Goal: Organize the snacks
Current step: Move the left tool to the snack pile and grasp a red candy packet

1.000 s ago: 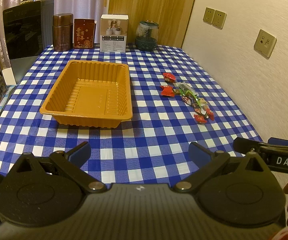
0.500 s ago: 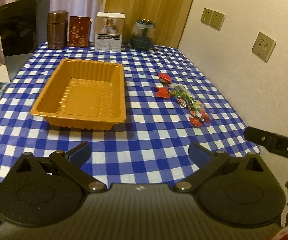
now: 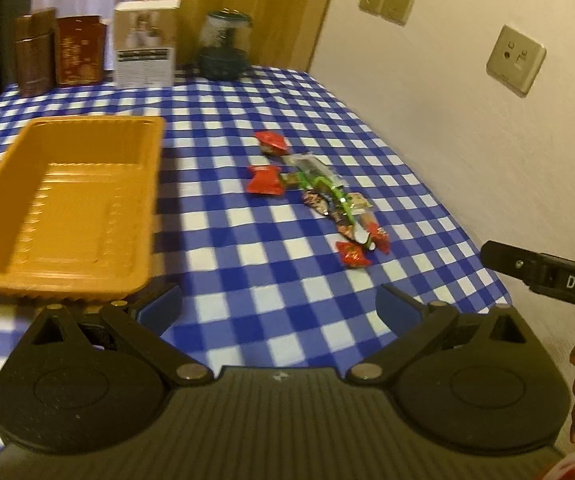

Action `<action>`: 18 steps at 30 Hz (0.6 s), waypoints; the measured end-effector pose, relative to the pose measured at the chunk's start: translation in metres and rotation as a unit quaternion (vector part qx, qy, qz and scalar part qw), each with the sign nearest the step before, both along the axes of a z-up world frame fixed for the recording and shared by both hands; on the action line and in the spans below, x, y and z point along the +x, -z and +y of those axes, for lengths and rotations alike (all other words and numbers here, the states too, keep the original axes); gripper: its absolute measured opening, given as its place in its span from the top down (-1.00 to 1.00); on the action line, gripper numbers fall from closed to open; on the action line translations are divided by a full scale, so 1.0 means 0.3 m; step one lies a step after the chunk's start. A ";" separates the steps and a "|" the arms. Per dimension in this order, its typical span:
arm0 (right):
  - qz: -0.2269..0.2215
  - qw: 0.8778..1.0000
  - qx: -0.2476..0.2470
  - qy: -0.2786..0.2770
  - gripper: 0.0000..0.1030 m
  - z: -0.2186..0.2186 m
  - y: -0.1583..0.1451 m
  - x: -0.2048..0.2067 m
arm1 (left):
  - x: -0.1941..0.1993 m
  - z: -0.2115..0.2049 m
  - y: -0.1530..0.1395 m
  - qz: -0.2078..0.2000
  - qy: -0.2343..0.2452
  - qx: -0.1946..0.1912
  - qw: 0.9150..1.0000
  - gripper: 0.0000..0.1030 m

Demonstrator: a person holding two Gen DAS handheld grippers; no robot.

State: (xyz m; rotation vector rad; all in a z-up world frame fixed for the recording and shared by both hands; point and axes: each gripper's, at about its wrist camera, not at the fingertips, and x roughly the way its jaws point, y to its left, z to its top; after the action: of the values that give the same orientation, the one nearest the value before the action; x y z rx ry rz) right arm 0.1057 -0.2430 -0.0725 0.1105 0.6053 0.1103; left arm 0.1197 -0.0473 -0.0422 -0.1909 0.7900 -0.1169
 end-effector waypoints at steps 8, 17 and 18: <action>0.021 0.999 -0.006 -0.028 -0.63 -0.063 0.094 0.179 | 0.198 -0.107 0.115 0.017 0.042 -0.007 0.999 -0.75; 0.039 0.999 -0.005 -0.022 -0.60 -0.129 0.187 0.295 | 0.366 -0.222 0.227 0.027 0.091 -0.009 0.995 -0.28; 0.042 0.999 -0.004 -0.019 -0.60 -0.134 0.197 0.303 | 0.380 -0.232 0.238 0.027 0.096 -0.009 0.995 -0.21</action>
State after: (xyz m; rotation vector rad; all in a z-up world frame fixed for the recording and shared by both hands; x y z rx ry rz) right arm 0.1965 -0.2833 -0.1315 0.0964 0.6920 0.1415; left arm 0.2338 -0.1168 -0.1134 -0.1358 0.8614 -0.3012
